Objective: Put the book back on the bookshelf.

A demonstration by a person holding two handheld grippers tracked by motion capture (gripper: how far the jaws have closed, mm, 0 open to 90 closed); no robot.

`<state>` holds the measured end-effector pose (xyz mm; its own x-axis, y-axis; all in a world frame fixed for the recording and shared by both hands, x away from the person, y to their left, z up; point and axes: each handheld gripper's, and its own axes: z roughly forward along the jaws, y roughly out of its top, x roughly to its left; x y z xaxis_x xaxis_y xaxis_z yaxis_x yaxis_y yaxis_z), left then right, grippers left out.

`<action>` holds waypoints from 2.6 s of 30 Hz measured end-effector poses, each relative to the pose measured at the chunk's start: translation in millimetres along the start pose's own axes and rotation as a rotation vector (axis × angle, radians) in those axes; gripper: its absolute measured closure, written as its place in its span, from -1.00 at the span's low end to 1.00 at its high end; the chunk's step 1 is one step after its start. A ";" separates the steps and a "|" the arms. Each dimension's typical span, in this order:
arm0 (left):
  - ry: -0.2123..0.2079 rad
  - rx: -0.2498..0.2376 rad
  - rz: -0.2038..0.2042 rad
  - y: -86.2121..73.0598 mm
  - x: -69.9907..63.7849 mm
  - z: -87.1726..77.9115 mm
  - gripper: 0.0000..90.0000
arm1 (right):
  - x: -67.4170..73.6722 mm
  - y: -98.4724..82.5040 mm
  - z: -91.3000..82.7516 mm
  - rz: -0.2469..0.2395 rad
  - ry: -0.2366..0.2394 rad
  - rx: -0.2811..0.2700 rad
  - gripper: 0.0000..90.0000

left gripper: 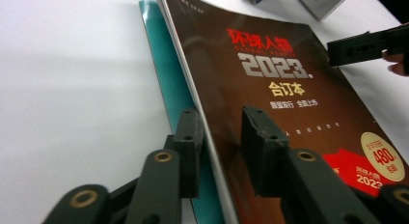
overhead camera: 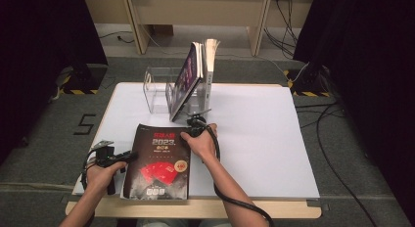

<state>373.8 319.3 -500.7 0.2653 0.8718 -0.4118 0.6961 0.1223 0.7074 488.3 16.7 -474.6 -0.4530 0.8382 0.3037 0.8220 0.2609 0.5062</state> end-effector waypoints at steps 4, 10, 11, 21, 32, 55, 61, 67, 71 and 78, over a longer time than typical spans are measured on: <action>0.002 0.023 -0.019 4.4 2.3 4.9 0.40 | 0.0 0.3 0.2 -0.005 -0.001 0.001 0.07; 0.028 0.053 -0.011 12.2 1.5 9.8 0.44 | 0.3 1.1 0.3 -0.006 -0.003 0.009 0.06; 0.030 0.055 -0.013 12.8 1.4 10.2 0.47 | 0.6 1.0 0.3 -0.002 -0.003 0.009 0.06; 0.020 0.061 -0.002 18.2 -2.1 9.4 0.82 | 0.9 0.8 0.5 -0.001 -0.003 0.008 0.05; -0.078 -0.002 0.074 14.9 -4.2 -3.5 0.94 | -7.3 4.1 -0.4 0.045 0.034 0.000 0.06; -0.115 0.011 0.060 -0.7 2.5 -8.1 0.94 | -11.4 9.5 3.9 0.059 0.042 -0.012 0.13; -0.088 0.027 0.078 -1.6 1.6 -6.0 0.94 | -10.1 8.8 3.8 0.043 0.019 -0.010 0.22; -0.080 0.046 0.086 -1.2 2.1 -4.8 0.94 | -8.4 9.5 3.8 0.029 -0.015 0.003 0.36; -0.079 0.046 0.078 -2.9 3.0 -4.0 0.94 | -3.1 10.0 4.4 0.004 -0.076 0.016 0.52; -0.074 0.059 0.080 -3.2 3.6 -2.5 0.94 | -6.1 11.8 3.7 0.048 -0.075 0.025 0.68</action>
<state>370.8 323.2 -503.0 0.3691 0.8399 -0.3980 0.7078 0.0235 0.7060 502.0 16.4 -473.5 -0.3866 0.8832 0.2654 0.8510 0.2307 0.4717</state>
